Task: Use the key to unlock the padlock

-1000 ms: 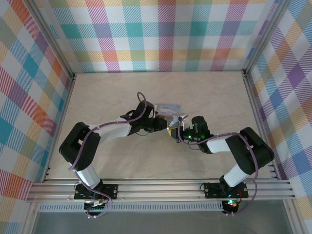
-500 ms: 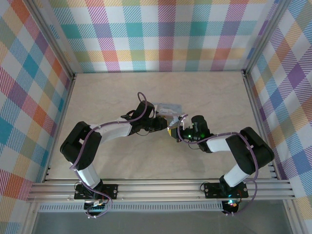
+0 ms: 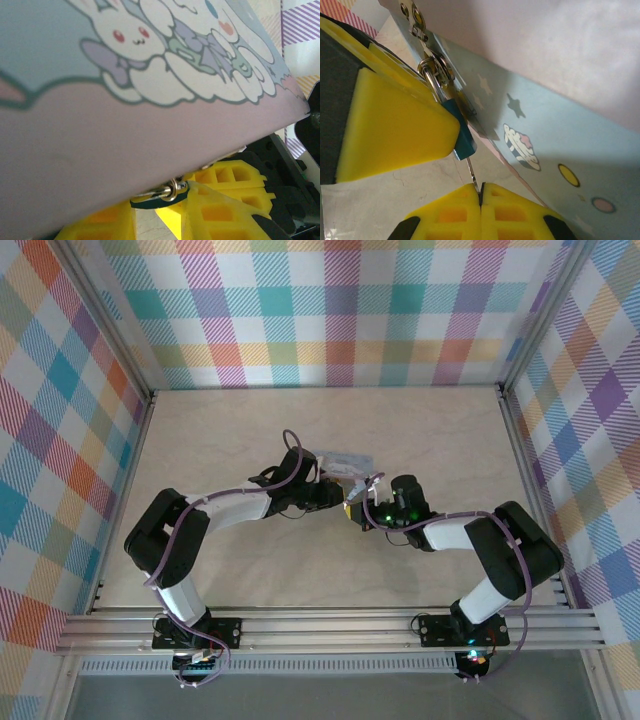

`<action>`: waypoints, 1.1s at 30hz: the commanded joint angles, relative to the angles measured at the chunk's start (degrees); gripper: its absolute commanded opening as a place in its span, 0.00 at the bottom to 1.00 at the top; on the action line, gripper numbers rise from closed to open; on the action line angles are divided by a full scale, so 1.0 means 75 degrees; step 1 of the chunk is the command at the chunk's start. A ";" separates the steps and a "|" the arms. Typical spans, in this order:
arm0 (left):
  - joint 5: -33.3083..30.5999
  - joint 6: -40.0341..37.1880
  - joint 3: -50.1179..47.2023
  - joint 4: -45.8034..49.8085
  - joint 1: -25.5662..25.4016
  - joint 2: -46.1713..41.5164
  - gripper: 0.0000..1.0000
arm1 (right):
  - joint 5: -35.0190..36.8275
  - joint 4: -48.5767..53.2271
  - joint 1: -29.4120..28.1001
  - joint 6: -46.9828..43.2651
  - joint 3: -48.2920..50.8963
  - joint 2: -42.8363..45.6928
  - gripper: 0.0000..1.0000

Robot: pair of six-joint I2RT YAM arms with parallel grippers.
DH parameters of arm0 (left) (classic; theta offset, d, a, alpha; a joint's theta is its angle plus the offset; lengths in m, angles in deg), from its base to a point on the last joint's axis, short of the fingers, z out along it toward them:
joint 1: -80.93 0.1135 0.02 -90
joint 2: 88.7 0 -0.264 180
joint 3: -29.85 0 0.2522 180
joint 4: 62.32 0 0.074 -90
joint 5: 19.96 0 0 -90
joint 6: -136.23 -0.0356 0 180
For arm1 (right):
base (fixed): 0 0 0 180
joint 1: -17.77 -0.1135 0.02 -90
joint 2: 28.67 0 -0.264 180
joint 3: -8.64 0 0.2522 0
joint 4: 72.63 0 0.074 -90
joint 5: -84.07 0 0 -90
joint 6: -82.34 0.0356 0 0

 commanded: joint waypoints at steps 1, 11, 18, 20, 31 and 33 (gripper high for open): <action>0.0463 -0.0110 0.0090 0.0227 -0.0260 0.0215 0.23 | 0.0016 -0.0897 -0.0156 0.0079 -0.0576 0.0168 0.00; 0.0439 -0.0118 0.0044 0.0208 -0.0261 0.0271 0.23 | 0.0125 -0.0764 -0.0160 0.0183 -0.0653 0.0375 0.00; 0.0441 -0.0101 0.0029 0.0196 -0.0262 0.0195 0.23 | 0.0189 -0.0318 -0.0173 0.0082 -0.0765 0.0460 0.00; 0.0405 -0.0100 0.0028 0.0213 -0.0259 0.0166 0.23 | 0.0179 -0.0306 -0.0172 0.0188 -0.0762 0.0448 0.00; 0.0370 0.0029 0.0006 0.0042 -0.0263 0.0237 0.23 | 0.0629 0.0030 -0.0477 0.0616 -0.0678 0.0377 0.00; 0.0359 0.0056 0.0004 0.0025 -0.0259 0.0258 0.23 | 0.0642 0.0054 -0.0513 0.0621 -0.0694 0.0377 0.00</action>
